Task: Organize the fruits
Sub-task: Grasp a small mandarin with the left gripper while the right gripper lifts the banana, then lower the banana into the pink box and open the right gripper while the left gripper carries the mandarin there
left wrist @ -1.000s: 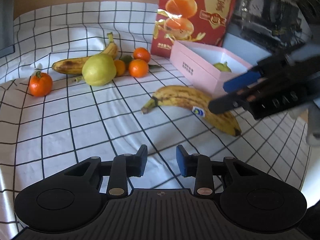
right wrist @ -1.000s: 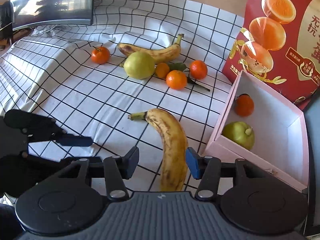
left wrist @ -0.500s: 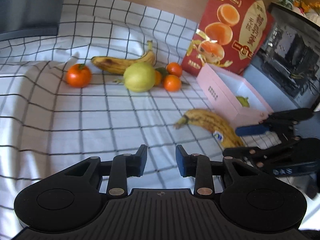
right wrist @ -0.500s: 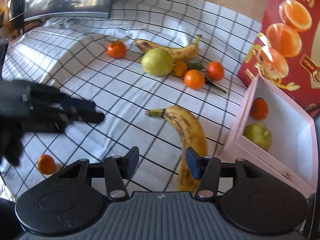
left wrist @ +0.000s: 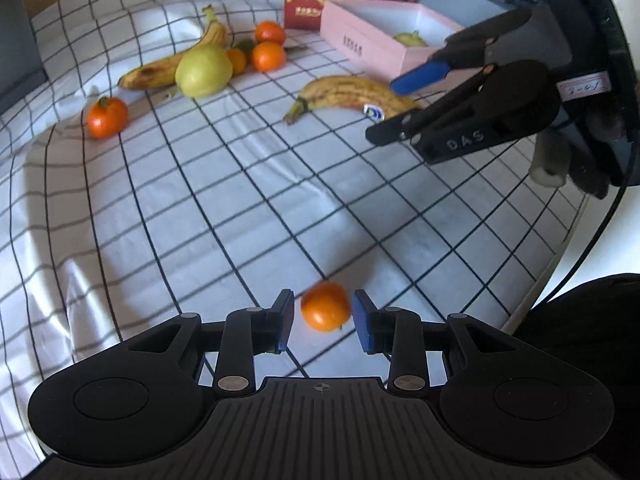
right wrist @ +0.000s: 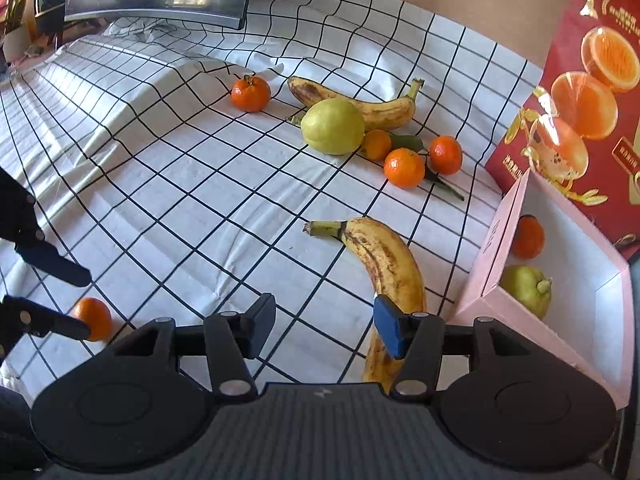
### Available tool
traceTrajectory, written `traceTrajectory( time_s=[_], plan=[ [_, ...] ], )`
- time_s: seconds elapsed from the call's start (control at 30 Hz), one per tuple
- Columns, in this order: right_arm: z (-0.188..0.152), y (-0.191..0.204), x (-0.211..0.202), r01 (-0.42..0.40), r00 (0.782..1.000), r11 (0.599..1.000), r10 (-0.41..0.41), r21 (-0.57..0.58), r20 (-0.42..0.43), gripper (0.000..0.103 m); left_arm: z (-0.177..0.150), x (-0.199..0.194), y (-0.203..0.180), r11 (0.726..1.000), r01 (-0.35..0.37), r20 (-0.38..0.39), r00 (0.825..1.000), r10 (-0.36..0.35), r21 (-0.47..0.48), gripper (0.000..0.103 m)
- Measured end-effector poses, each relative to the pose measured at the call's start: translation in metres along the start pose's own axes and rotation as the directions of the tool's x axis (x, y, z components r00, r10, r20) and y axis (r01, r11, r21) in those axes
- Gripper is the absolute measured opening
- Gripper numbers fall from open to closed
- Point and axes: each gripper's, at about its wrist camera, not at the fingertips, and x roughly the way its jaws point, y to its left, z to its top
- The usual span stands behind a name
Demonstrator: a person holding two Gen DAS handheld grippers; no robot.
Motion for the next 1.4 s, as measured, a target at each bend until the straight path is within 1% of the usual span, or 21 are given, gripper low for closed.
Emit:
traceTrajectory(
  time_s=[0.13,0.23,0.43,0.5,0.63,0.8,0.9,1.03,1.13,1.2,1.23,1.33,1.4],
  plan=[
    [-0.004,-0.001,-0.001,0.029,1.000,1.000,-0.029,0.001,0.005,0.058,-0.006,0.003,-0.002,0.997,-0.036,-0.010,0.999,0.035,-0.065,0.038],
    [-0.009,-0.006,0.001,0.051,0.999,0.998,-0.051,0.029,-0.001,0.059,-0.005,0.004,-0.004,0.995,-0.053,0.009,0.998,0.054,-0.086,0.038],
    [-0.015,-0.015,0.004,0.075,0.997,0.994,-0.074,0.084,-0.018,0.059,0.000,0.013,-0.002,0.990,-0.040,0.029,0.999,0.044,-0.136,0.038],
    [-0.017,-0.016,0.005,0.083,0.996,0.993,-0.082,0.089,-0.017,0.059,0.000,0.015,0.002,0.987,-0.029,0.034,0.999,0.035,-0.158,0.035],
    [-0.023,-0.023,0.008,0.088,0.996,0.988,-0.085,0.130,-0.025,0.059,0.003,0.015,0.011,0.979,0.016,0.061,0.998,-0.004,-0.204,0.034],
    [-0.022,-0.038,0.025,0.084,0.996,0.965,-0.077,0.248,-0.038,0.059,0.016,0.018,0.026,0.960,0.051,0.102,0.995,-0.024,-0.274,0.034],
    [-0.016,-0.044,0.035,0.071,0.997,0.948,-0.066,0.309,-0.026,0.059,0.025,0.017,0.034,0.952,0.063,0.134,0.991,-0.024,-0.300,0.034],
    [-0.003,-0.045,0.051,0.068,0.998,0.951,-0.068,0.302,-0.009,0.059,0.031,0.015,0.038,0.938,0.104,0.162,0.985,-0.052,-0.331,0.034],
    [0.002,-0.047,0.059,0.052,0.999,0.950,-0.052,0.307,-0.008,0.059,0.030,0.014,0.033,0.940,0.116,0.163,0.984,-0.065,-0.322,0.034],
    [0.001,-0.049,0.060,0.056,0.998,0.949,-0.057,0.311,-0.005,0.054,0.028,0.015,0.028,0.940,0.123,0.157,0.985,-0.075,-0.317,0.034],
    [0.000,-0.050,0.057,0.066,0.998,0.949,-0.068,0.309,-0.004,0.044,0.027,0.015,0.027,0.940,0.126,0.154,0.985,-0.080,-0.317,0.034],
    [-0.005,-0.056,0.048,0.012,1.000,0.947,-0.016,0.320,0.010,0.039,0.025,0.018,0.022,0.941,0.133,0.142,0.986,-0.092,-0.312,0.034],
    [-0.010,-0.055,0.040,-0.002,1.000,0.945,-0.004,0.328,0.017,0.037,0.027,0.019,0.018,0.944,0.139,0.136,0.985,-0.102,-0.298,0.034]
  ],
)
